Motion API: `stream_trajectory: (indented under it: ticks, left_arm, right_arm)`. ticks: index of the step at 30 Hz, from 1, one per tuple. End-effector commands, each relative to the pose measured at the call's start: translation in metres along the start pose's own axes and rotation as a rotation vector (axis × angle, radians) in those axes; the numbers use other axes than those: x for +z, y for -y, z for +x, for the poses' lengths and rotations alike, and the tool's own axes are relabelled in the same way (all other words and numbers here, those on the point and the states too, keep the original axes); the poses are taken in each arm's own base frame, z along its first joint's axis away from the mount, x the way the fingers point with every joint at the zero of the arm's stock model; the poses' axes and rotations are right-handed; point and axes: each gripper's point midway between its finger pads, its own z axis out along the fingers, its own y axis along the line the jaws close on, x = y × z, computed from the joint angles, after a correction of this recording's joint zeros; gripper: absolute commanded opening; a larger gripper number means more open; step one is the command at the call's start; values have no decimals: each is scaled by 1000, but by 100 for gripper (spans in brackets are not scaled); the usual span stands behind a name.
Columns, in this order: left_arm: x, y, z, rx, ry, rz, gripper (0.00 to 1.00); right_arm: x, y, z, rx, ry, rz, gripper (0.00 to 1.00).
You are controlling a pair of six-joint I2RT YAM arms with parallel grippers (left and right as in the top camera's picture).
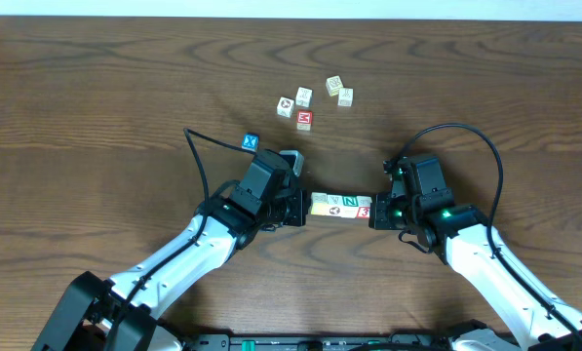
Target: Lift 4 blocks
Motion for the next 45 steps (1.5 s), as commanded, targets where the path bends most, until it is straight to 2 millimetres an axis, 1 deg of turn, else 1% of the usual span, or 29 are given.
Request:
stream_trajectory:
  ticks: [1,15,26,45]
  left_arm:
    - [-7,40,-9,63,-5,133,7]
    - [-7,39,-8,61,-7,132,7]
    - [-7,39,-8,61,-6,132,7]
    - [-8,42,-11,54,0,137,7]
  right_arm:
    - [-13,-50,-2,-24,-29,-212,1]
    - [-13,-50,-1,-16,-35,-210,1]
    - [-18,-54,-7,-20,-26,-218,1]
    - [-20,-55,-8,-21,-31,-216,1]
